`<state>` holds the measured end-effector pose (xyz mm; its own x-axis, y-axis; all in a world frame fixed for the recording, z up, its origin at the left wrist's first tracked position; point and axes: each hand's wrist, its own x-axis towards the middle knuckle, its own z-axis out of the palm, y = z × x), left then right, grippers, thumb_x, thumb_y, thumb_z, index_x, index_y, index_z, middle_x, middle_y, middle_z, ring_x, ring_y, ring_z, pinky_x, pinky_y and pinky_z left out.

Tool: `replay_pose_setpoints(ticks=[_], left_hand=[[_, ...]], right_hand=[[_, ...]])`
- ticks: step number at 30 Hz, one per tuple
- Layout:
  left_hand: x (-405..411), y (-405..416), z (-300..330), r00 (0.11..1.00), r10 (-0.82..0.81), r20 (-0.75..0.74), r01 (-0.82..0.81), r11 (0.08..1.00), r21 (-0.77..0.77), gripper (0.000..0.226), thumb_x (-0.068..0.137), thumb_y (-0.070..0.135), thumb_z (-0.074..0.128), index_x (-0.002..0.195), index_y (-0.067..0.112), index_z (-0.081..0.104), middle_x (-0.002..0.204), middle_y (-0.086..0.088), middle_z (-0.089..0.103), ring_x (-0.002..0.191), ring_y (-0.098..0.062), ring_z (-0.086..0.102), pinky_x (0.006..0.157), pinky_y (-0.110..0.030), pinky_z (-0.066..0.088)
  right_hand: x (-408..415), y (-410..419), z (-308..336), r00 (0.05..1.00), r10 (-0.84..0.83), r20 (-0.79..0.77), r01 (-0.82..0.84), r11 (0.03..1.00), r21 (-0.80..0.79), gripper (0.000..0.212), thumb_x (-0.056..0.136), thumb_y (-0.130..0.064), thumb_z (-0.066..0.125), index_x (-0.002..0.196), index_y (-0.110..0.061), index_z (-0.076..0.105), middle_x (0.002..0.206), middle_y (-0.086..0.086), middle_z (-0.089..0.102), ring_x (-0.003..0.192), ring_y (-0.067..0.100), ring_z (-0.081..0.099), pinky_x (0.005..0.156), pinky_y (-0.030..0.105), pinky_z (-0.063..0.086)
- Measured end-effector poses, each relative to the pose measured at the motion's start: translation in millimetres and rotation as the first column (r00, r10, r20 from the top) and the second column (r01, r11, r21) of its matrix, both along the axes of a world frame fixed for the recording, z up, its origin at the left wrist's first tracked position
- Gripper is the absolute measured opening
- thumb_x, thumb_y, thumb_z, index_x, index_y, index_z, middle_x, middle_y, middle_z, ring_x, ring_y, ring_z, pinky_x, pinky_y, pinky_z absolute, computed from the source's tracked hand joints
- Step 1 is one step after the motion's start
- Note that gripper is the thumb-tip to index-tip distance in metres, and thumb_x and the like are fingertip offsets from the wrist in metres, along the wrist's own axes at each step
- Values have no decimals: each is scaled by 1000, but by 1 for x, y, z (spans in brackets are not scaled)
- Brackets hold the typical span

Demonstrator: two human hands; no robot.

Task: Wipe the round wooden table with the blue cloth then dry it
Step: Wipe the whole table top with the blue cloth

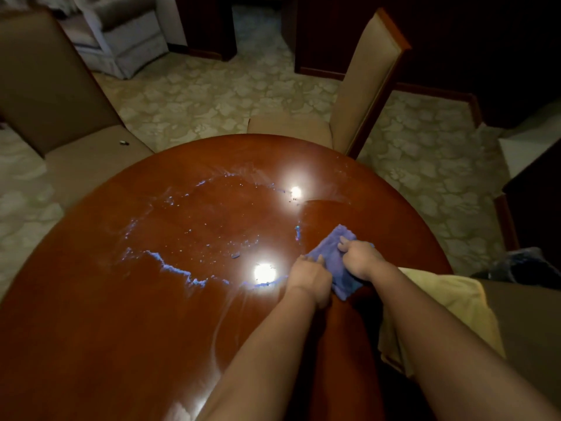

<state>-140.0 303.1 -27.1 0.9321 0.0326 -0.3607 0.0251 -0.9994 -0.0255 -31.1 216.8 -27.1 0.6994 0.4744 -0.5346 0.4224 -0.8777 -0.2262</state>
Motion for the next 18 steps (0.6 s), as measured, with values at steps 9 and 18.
replay_pose_setpoints(ticks=[9, 18], left_hand=[[-82, -10, 5, 991, -135, -27, 134, 991, -5, 44, 93, 35, 46, 131, 13, 55, 142, -13, 44, 124, -27, 47, 108, -35, 27], [-141, 9, 6, 970, -227, -89, 229, 973, 8, 41, 91, 31, 53, 128, 14, 56, 140, -13, 47, 125, -28, 47, 110, -35, 26]], right_hand=[[-84, -26, 3, 998, -60, -36, 60, 998, -5, 46, 103, -11, 31, 149, -14, 34, 159, 5, 17, 144, 27, 24, 116, 35, 21], [-154, -21, -2, 982, -167, -92, 166, 986, -19, 51, 101, -9, 31, 152, -17, 26, 158, 8, 21, 140, 28, 32, 113, 39, 29]])
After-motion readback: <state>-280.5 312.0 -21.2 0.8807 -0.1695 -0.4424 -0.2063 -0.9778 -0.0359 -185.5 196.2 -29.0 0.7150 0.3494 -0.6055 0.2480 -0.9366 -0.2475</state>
